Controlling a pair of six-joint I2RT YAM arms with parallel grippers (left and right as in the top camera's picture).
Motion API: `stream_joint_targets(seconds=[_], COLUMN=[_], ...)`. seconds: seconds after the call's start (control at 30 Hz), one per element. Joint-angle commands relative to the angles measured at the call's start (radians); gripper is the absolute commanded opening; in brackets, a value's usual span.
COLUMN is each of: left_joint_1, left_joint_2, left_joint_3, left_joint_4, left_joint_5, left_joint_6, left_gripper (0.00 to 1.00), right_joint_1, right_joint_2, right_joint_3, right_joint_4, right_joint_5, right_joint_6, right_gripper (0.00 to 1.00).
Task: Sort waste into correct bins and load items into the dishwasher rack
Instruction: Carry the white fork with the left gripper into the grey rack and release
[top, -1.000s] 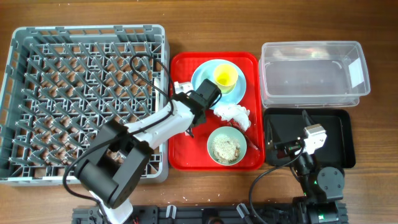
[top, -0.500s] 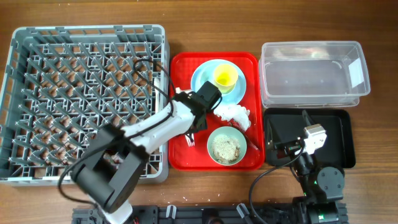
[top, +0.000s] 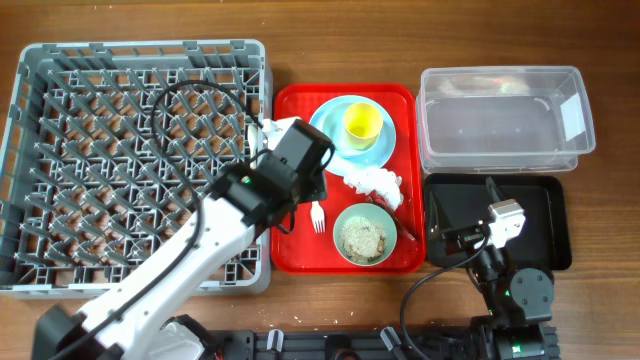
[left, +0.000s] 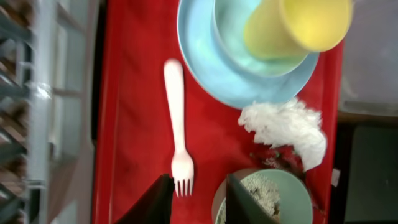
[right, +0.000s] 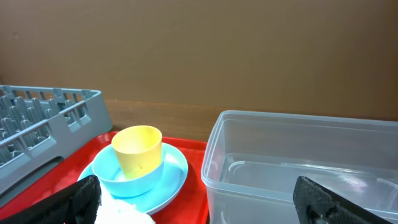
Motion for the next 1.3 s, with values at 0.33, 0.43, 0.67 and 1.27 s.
stream_joint_targets(seconds=[0.33,0.43,0.67,1.27], left_joint_1=[-0.038,-0.057,-0.044,0.126], left_joint_2=[0.441,0.441,0.407,-0.130], left_joint_3=[-0.043,-0.043,-0.042,0.079], left_joint_4=[0.075,0.074,0.058,-0.252], left_joint_5=[0.110,0.110,0.109,-0.361], left_joint_6=[-0.064,-0.064,-0.063,0.286], left_gripper=[0.33,0.21,0.12,0.04], right_joint_1=[0.001,0.001,0.001,0.001], right_joint_2=[-0.003,-0.003,-0.003,-0.003], right_joint_3=[-0.001,-0.001,-0.001,-0.001], right_joint_4=[0.004,0.003,0.003,0.004], right_joint_5=[0.006,0.006,0.006,0.006], right_joint_6=[-0.005,-0.005,-0.005,-0.005], right_gripper=[1.00,0.99,1.00,1.00])
